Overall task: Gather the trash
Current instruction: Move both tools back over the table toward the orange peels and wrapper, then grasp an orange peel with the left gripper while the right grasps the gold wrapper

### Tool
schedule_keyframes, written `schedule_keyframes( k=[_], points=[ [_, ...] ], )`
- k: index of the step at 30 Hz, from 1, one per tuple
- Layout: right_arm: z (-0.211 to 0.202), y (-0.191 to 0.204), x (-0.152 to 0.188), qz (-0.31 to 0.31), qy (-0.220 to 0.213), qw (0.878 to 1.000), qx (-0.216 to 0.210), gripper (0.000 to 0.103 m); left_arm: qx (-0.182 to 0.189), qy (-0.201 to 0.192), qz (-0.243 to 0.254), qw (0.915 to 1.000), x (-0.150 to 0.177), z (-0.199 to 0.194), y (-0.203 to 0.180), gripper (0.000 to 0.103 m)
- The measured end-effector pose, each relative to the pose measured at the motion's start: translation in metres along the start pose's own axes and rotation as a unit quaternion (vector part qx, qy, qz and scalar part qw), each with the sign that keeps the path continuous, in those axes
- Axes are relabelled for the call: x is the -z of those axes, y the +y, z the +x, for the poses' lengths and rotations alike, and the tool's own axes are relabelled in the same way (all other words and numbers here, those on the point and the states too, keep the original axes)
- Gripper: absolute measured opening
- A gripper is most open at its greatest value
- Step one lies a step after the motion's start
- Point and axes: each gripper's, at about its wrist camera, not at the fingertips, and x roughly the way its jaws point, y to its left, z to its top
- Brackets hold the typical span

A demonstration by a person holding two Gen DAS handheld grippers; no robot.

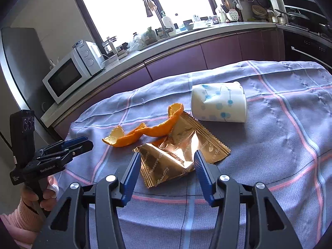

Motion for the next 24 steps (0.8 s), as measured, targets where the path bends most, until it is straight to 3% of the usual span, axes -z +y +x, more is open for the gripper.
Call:
schedule_keyframes(
  k=[11,17,20,24],
  points=[
    [0.013,-0.031,-0.014,0.020,0.016,1.000,0.009,0.057,0.032,0.041,-0.030,0.9982,-0.015,0.034,0.002,0.050],
    [0.025,-0.039,-0.024,0.023,0.034,0.999,0.008,0.058,0.046,0.069,-0.040,0.9958,-0.019,0.052,0.002,0.044],
    [0.030,-0.039,-0.023,0.021,0.045,0.999,-0.001,0.058,0.051,0.075,-0.042,0.9950,-0.019,0.057,0.000,0.041],
    [0.027,-0.038,-0.020,0.023,0.047,0.999,-0.014,0.058,0.054,0.077,-0.038,0.9948,-0.017,0.058,-0.002,0.024]
  ],
)
